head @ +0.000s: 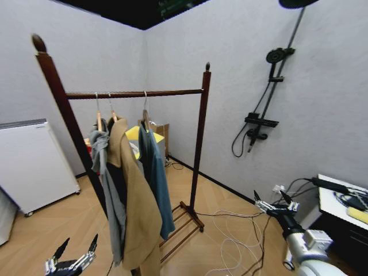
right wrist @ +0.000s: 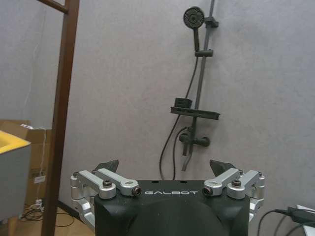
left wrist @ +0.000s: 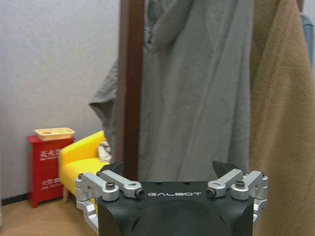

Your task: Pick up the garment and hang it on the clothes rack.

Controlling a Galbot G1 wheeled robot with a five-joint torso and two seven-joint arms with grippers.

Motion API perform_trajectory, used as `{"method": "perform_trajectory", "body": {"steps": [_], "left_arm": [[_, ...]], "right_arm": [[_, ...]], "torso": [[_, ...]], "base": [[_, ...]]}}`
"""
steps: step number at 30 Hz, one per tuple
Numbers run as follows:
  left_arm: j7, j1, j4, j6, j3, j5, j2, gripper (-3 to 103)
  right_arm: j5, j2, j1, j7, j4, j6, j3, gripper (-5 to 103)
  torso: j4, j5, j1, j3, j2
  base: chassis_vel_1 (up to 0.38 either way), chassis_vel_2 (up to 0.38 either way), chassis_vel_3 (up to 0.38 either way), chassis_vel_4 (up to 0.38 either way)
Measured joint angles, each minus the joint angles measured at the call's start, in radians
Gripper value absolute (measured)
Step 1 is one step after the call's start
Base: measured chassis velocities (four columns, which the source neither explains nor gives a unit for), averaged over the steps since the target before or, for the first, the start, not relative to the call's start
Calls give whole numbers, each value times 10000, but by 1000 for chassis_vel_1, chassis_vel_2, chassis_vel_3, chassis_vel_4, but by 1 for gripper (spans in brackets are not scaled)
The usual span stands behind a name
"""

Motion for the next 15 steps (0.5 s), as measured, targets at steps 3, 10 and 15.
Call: {"method": "perform_trajectory", "body": {"steps": [3,10,15], "left_arm": [[0,0,0,0,0,0,0,100],[1,1,0,0,0,0,0,100],[0,0,0,0,0,0,0,100]], "right_arm": [[-13,68,-18,1,128,-67,-7,100],[159,57,22,91,329,-302,119,100],[492,-17,246,141,353,-472,418,100]], "torso": [[0,0,-1,-1,1],[0,1,0,0,1],[1,0,0,0,1]], "base": [[-98,-128,-131,-133],[-120,-126,-121,-114],[-136,-117,-113,-134]]}}
